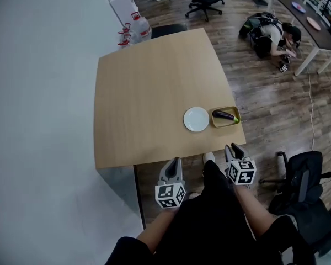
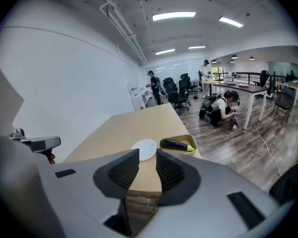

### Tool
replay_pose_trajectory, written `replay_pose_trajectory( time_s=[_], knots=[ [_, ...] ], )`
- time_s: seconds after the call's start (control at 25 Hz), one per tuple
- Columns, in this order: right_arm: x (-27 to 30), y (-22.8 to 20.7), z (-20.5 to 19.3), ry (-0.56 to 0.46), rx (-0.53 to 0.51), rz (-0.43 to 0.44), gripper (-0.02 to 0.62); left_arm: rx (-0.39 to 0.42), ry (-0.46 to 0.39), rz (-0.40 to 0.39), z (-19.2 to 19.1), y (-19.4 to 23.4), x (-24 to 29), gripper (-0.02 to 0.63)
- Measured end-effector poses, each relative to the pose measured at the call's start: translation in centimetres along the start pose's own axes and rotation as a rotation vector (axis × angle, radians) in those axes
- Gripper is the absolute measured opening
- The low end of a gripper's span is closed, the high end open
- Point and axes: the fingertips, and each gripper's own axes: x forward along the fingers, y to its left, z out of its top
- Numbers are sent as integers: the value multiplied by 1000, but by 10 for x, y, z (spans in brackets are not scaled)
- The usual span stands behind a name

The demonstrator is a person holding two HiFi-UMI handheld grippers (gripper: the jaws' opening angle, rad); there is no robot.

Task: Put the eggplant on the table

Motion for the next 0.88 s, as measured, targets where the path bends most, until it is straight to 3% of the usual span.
replay_pose_trajectory(
  time_s=[0.24, 0.4, 0.72, 0.88],
  knots=[
    [-68, 50, -26, -48, 35, 6, 67, -7, -40, -19, -7, -11, -57, 20],
    [-91, 71, -28, -59, 13, 48, 61, -17, -58, -23, -9, -16, -77, 20],
    [-104, 94, 20, -180, -194, 84, 60, 31, -100, -22, 19, -14, -77, 20],
    [-106, 97, 47, -239, -221, 76, 60, 37, -142, -20, 39, -11, -73, 20]
  ],
)
